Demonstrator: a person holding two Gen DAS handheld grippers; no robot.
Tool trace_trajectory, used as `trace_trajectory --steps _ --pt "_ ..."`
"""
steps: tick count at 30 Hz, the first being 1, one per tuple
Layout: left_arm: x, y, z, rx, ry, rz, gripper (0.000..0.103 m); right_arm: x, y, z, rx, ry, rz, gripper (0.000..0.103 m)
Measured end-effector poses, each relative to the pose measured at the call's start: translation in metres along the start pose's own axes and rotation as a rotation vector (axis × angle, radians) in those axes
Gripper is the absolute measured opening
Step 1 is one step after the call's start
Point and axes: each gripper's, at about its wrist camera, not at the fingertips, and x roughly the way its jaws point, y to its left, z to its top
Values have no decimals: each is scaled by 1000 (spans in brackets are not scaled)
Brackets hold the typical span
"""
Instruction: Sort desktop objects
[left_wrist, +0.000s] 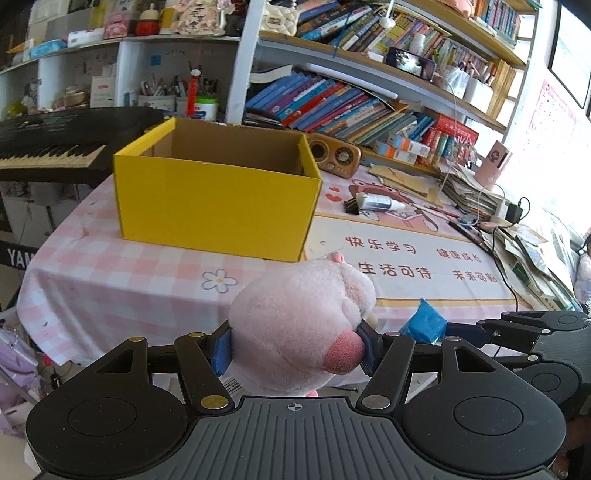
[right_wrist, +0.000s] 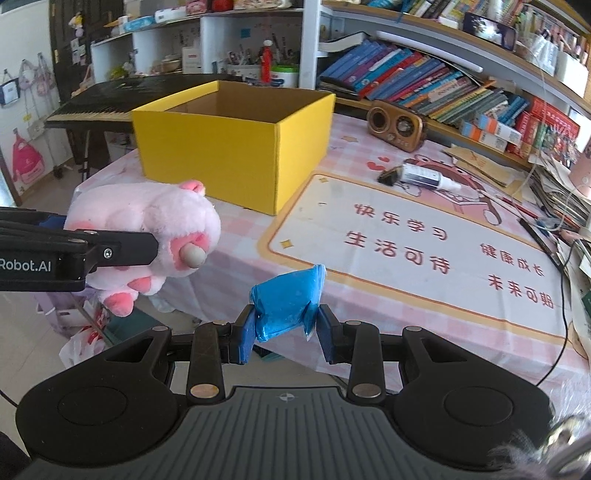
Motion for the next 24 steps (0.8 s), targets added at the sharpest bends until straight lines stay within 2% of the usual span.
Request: trace_trajectory --steps 24 --pt "-11 20 0 -12 -5 38 63 12 27 10 -55 5 84 32"
